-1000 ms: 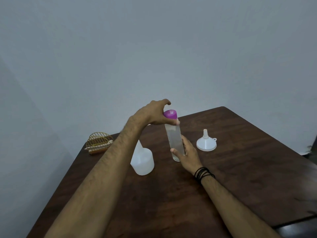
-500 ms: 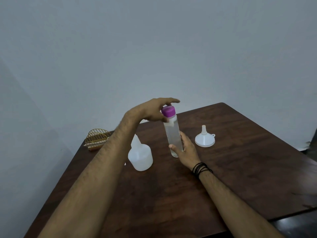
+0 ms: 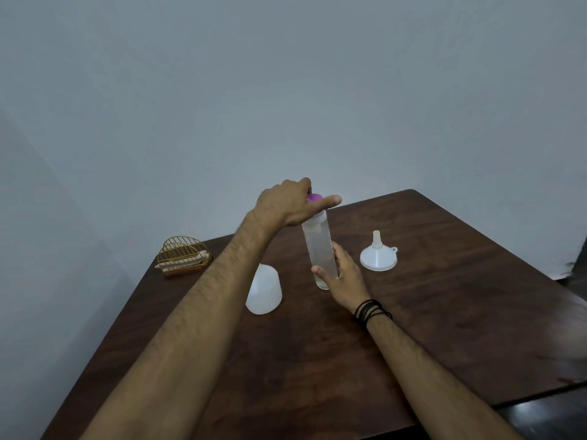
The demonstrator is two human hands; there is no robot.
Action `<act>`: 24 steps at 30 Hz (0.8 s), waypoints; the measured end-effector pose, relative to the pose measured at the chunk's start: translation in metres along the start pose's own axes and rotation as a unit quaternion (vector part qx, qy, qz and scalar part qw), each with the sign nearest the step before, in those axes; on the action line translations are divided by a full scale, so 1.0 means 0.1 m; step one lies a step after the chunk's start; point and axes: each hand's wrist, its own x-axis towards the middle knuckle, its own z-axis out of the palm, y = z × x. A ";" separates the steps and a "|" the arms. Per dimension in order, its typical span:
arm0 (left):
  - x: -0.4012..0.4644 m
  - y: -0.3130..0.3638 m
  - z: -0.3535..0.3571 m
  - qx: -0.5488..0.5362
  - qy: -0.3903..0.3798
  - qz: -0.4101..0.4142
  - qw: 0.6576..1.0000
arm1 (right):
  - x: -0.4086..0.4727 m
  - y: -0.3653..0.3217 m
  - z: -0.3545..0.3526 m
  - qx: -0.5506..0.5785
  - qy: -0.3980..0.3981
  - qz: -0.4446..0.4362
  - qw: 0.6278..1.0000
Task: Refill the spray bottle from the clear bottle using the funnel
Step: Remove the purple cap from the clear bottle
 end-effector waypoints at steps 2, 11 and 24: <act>-0.01 -0.02 -0.03 -0.080 -0.040 0.031 0.996 | 0.01 0.00 0.01 0.001 0.000 0.003 1.000; 0.03 -0.07 -0.16 -0.100 -0.073 0.077 0.989 | 0.04 0.04 0.02 -0.005 -0.003 -0.001 1.000; -0.50 -0.57 -0.11 -0.115 0.106 -0.035 0.987 | -0.07 -0.01 0.01 -0.061 0.149 -0.099 0.982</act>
